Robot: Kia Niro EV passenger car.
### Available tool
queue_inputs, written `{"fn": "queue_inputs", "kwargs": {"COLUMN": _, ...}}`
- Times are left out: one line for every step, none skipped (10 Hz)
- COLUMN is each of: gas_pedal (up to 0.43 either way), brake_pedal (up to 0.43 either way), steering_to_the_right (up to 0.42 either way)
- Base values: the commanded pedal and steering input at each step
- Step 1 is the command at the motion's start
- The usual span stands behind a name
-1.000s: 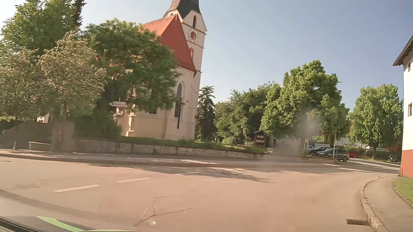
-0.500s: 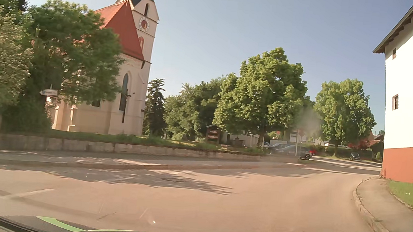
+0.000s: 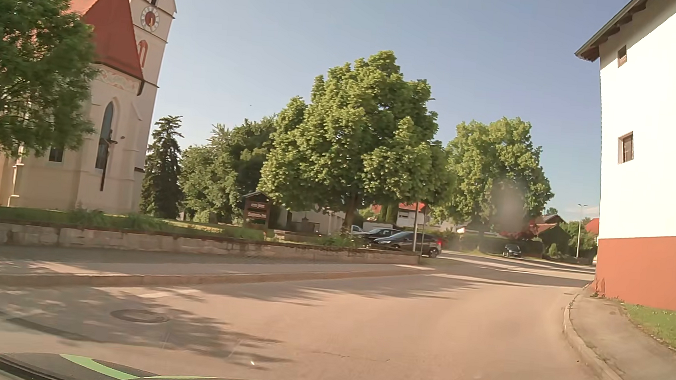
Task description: Follow the waypoints while adhering to traffic rules and regulations
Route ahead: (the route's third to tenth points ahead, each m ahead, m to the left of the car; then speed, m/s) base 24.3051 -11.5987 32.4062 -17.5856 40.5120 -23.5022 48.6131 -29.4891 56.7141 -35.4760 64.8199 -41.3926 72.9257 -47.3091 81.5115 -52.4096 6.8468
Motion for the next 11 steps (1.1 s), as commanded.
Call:
{"fn": "queue_inputs", "kwargs": {"gas_pedal": 0.118, "brake_pedal": 0.0, "steering_to_the_right": 0.208}}
{"fn": "queue_inputs", "kwargs": {"gas_pedal": 0.13, "brake_pedal": 0.0, "steering_to_the_right": 0.203}}
{"fn": "queue_inputs", "kwargs": {"gas_pedal": 0.13, "brake_pedal": 0.0, "steering_to_the_right": 0.2}}
{"fn": "queue_inputs", "kwargs": {"gas_pedal": 0.13, "brake_pedal": 0.0, "steering_to_the_right": 0.199}}
{"fn": "queue_inputs", "kwargs": {"gas_pedal": 0.13, "brake_pedal": 0.0, "steering_to_the_right": 0.198}}
{"fn": "queue_inputs", "kwargs": {"gas_pedal": 0.13, "brake_pedal": 0.0, "steering_to_the_right": 0.198}}
{"fn": "queue_inputs", "kwargs": {"gas_pedal": 0.13, "brake_pedal": 0.0, "steering_to_the_right": 0.194}}
{"fn": "queue_inputs", "kwargs": {"gas_pedal": 0.13, "brake_pedal": 0.0, "steering_to_the_right": 0.185}}
{"fn": "queue_inputs", "kwargs": {"gas_pedal": 0.13, "brake_pedal": 0.0, "steering_to_the_right": 0.173}}
{"fn": "queue_inputs", "kwargs": {"gas_pedal": 0.138, "brake_pedal": 0.0, "steering_to_the_right": 0.162}}
{"fn": "queue_inputs", "kwargs": {"gas_pedal": 0.138, "brake_pedal": 0.0, "steering_to_the_right": 0.152}}
